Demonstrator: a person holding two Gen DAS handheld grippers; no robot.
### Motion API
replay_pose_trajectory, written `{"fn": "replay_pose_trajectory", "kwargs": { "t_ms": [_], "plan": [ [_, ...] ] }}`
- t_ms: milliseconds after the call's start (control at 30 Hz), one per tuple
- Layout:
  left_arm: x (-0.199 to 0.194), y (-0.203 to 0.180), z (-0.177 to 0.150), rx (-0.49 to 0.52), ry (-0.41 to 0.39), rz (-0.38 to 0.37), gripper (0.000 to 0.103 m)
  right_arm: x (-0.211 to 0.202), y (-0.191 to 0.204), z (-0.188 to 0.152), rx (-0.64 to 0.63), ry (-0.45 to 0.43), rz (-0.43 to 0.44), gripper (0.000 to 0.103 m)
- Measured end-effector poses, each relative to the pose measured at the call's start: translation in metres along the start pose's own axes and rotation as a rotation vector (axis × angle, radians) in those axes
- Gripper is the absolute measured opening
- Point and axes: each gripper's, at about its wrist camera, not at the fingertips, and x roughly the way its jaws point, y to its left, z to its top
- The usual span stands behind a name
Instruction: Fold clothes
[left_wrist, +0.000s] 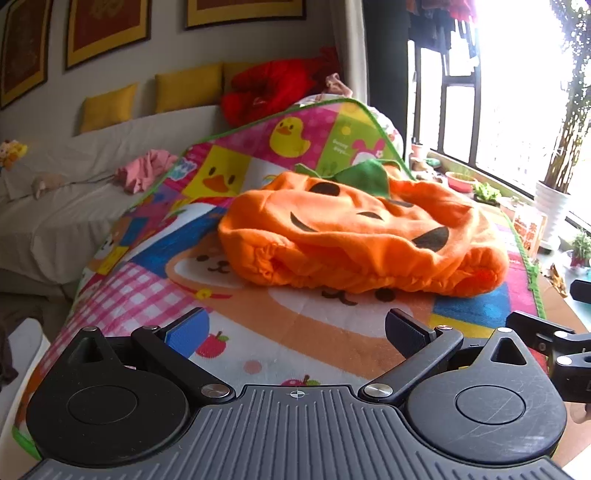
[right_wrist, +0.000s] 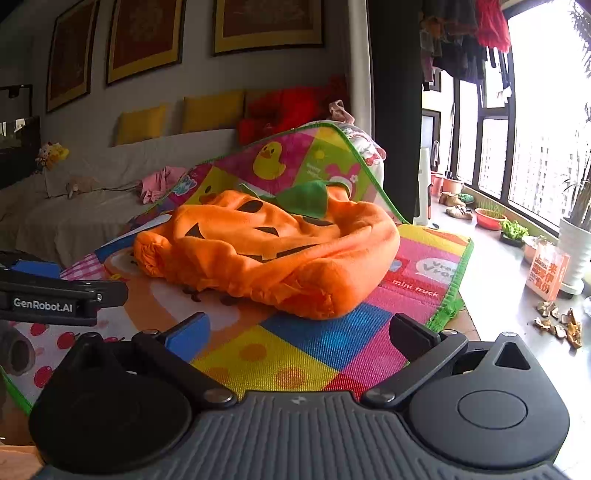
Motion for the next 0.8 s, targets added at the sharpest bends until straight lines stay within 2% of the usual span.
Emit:
{"fn": "replay_pose_trajectory", "kwargs": {
  "t_ms": [67, 233, 333, 800],
  "plan": [
    [0.002, 0.002, 0.0, -0.002, 0.013, 0.001, 0.103, 0.0, 0.001, 0.0, -0.001, 0.0, 0.001, 0.103],
    [-0.011, 0.004, -0.004, 0.01, -0.019, -0.001, 0.103, 0.0, -0.001, 0.001, 0.006, -0.002, 0.003, 0.103],
    [-0.001, 0.001, -0.001, 0.007, 0.016, -0.001, 0.103, -0.002, 0.001, 0.001, 0.006, 0.005, -0.001, 0.103],
    [0.001, 0.002, -0.005, 0.004, 0.03, -0.014, 0.103, 0.0, -0.012, 0.007, 0.059, 0.004, -0.043, 0.103]
  ]
}}
